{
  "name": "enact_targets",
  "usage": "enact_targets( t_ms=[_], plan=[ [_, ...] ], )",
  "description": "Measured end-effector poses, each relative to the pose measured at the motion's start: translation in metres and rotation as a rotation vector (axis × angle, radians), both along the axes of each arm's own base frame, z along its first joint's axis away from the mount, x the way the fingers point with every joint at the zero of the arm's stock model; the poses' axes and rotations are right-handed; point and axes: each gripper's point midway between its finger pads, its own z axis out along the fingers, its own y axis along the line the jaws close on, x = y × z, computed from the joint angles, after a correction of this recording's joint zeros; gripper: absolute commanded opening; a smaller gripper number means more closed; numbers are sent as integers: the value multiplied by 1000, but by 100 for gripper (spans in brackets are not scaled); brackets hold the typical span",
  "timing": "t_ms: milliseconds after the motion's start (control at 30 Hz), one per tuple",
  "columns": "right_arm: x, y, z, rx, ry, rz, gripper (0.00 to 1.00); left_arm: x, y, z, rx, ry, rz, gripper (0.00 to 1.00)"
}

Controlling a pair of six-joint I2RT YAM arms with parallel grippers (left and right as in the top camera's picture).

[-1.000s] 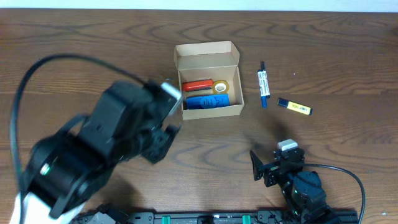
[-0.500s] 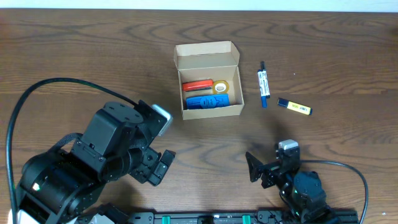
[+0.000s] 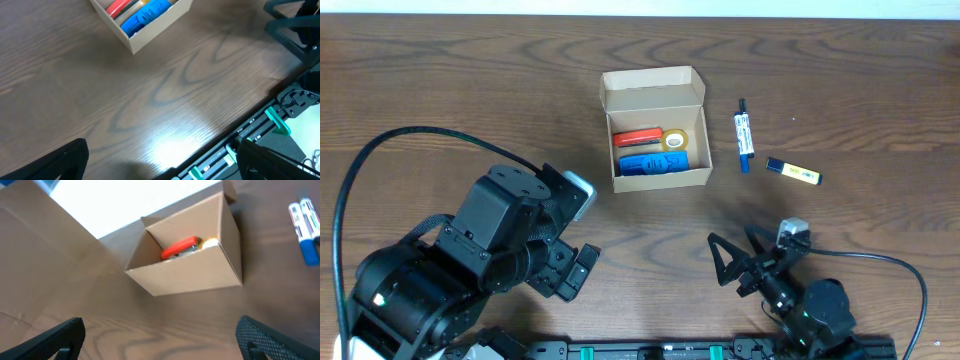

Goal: Pack container
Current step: 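Move the right gripper toward the yellow highlighter and lower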

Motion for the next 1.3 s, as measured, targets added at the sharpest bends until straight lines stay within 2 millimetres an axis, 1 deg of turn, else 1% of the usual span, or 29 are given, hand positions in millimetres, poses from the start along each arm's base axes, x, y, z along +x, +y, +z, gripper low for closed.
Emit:
enact_targets(
  t_ms=[67,167,233,333,400,500,533,667,700,733,867,1000,1067,1167,1300],
  plan=[
    [2,-3,-3,-41,23,-5,99,0,0,0,0,0,0,95],
    [8,-13,-9,-138,102,-37,99,0,0,0,0,0,0,95],
    [14,-20,-7,-198,144,-55,99,0,0,0,0,1,0,95],
    [31,-31,7,-282,193,-84,99,0,0,0,0,1,0,95],
    [48,-38,18,-343,221,-99,99,0,0,0,1,1,1,95],
    [70,-50,27,-431,264,-105,99,0,0,-1,2,2,1,95],
    [80,-54,30,-464,280,-105,99,0,0,0,1,1,1,95],
    [114,-71,32,-573,329,-88,99,0,0,-1,1,1,1,95],
    [126,-77,32,-611,345,-77,99,0,0,0,0,1,1,95],
    [130,-80,31,-625,349,-75,99,0,0,0,1,1,1,95],
    [160,-106,21,-756,392,-49,99,0,0,0,1,1,1,95],
    [180,-132,8,-881,421,-32,99,0,0,0,1,0,1,95],
    [188,-145,-1,-937,439,-9,99,0,0,0,1,0,1,95],
    [193,-161,-21,-1007,478,45,99,0,0,0,1,1,1,95],
    [189,-175,-55,-1076,550,153,99,0,0,0,1,1,1,95]
  ],
)
